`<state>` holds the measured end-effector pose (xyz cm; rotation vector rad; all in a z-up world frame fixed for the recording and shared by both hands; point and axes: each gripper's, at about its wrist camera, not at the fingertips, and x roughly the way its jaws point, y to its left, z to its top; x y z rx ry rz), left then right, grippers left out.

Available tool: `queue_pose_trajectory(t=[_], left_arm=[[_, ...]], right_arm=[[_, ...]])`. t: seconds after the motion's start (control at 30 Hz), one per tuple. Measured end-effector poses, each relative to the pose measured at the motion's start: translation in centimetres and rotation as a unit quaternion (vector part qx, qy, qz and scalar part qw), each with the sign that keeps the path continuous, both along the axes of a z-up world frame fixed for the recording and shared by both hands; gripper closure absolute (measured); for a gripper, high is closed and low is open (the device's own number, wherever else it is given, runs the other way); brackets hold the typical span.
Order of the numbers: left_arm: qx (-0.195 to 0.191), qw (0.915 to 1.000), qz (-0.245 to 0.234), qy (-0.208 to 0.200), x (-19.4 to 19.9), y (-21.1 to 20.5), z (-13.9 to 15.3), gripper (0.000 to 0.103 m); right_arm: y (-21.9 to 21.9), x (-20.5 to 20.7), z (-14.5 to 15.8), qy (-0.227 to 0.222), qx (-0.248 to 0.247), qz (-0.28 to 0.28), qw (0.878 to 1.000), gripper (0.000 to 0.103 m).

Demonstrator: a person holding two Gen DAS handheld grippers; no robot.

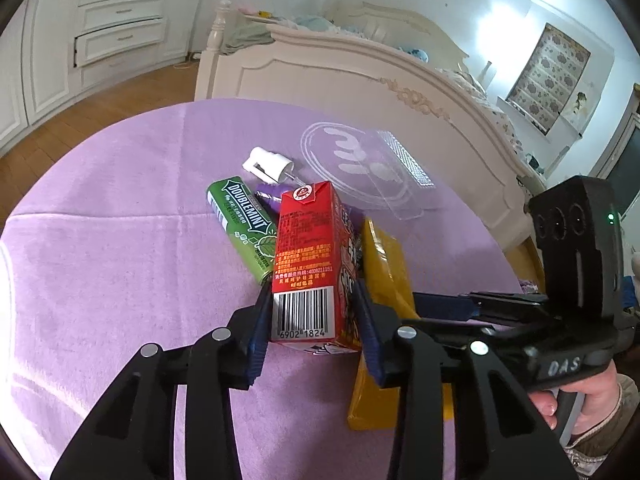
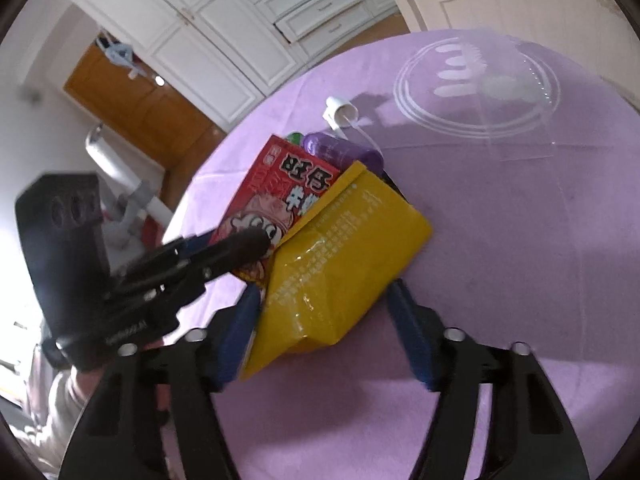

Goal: Collect trash
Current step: 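Grasp the red milk carton with the left tool while the right tool grasps the yellow snack bag, then carry the red carton and yellow bag over the bin and release both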

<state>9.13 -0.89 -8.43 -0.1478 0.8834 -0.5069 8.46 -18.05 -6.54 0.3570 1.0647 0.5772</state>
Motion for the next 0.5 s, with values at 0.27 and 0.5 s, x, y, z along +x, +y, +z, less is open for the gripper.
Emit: queue_pose_trajectory(t=[0.27,0.5], left_arm=[[-0.018,0.9993,0.02,-0.027,-1.4,2.4,1.4,0.066],[-0.033,0.995,0.075,-0.058,-3.1,8.0,3.7,0.07]], right_arm=[[0.5,-0.6,2.6,-0.048,0.017,0.014,0.999,0.07],[2.1,-0.2,6.4,-0.096,0.02,0.032,0.995,0.071]])
